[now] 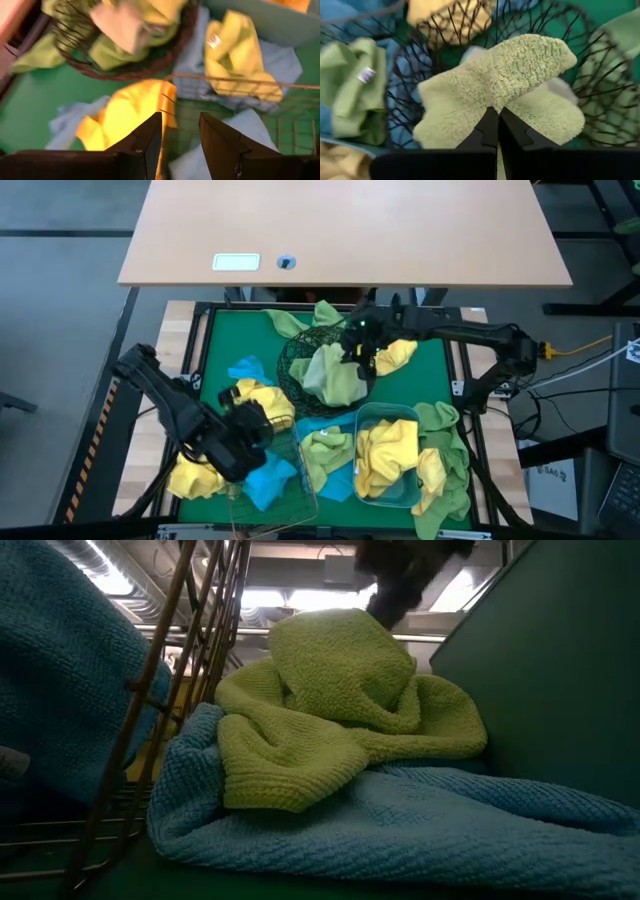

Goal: Sort microfiber towel by color & place in baskets
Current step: Put the green microfiber cloth into the round wire basket

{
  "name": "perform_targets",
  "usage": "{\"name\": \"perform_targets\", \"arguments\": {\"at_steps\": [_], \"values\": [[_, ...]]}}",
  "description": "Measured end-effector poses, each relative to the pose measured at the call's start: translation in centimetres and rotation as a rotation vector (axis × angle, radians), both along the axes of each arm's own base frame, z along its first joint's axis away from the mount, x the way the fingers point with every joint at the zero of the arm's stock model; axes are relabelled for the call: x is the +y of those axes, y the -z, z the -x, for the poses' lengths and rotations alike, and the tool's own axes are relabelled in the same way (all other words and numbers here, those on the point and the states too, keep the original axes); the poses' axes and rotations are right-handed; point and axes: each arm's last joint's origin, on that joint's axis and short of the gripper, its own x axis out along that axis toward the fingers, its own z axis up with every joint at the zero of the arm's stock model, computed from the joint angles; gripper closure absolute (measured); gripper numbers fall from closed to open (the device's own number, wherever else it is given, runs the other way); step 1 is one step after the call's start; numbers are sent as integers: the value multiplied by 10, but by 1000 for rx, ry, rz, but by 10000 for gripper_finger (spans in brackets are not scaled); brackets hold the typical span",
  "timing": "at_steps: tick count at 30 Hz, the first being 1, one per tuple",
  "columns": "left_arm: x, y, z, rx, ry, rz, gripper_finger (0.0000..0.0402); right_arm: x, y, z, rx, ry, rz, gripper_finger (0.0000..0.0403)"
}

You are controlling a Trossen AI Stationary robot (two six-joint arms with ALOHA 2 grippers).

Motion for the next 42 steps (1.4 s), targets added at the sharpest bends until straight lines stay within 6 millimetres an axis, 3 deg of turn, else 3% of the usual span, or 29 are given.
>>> {"name": "perform_targets", "arguments": {"at_steps": [6, 12, 19, 30, 35, 42], "values": [[27, -28, 21, -122, -46, -17, 276, 0, 50, 1, -17, 0, 4, 402], [52, -43, 31, -184, -105, -26, 276, 1, 77, 6, -26, 0, 7, 402], [88, -54, 33, -190, -180, -42, 276, 2, 86, 9, -14, 0, 4, 399], [147, -57, 29, -70, -252, -22, 276, 2, 86, 9, -9, 16, -8, 360], [168, -41, 24, 42, -262, 33, 276, 2, 86, 9, -8, 16, -7, 329], [184, 19, 27, 332, -201, 141, 276, 1, 86, 9, -2, 35, 17, 262]]}}
